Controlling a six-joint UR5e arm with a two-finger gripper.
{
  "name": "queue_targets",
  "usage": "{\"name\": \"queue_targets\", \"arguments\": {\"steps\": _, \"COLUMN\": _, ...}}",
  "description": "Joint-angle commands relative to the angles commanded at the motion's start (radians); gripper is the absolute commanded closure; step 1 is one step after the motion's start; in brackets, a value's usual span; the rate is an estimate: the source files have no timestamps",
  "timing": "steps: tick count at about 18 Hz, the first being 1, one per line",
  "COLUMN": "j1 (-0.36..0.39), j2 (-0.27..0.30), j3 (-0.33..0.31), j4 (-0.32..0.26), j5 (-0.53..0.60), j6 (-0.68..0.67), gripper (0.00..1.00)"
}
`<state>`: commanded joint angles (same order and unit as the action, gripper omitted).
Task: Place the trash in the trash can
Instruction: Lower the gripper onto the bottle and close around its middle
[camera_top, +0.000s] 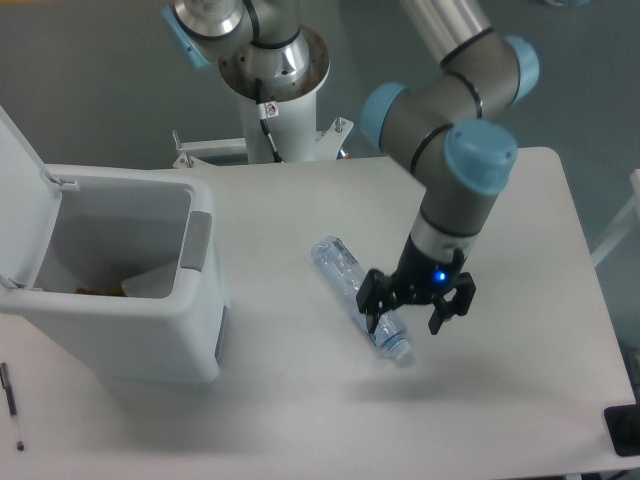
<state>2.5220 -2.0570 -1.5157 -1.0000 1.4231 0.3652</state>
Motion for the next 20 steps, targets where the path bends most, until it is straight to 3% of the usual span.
{"name": "queue_targets", "arguments": {"steps": 2, "j1": -0.015, "j2": -0.014, "j3": 0.008, "j4": -0.025, "j5": 0.049, "j6": 0.000, "gripper": 0.00}}
{"name": "queue_targets", "arguments": {"steps": 8, "j1": -0.055, "j2": -0.055, "j3": 0.009, "j4": -0.028, "j5": 0.175, "j6": -0.035, "gripper": 0.00}}
{"name": "queue_targets", "arguments": {"steps": 20, "j1": -0.092, "j2": -0.083, "j3": -0.032, "j4": -0.031, "j5": 0.298, "j6": -0.048, "gripper": 0.00}}
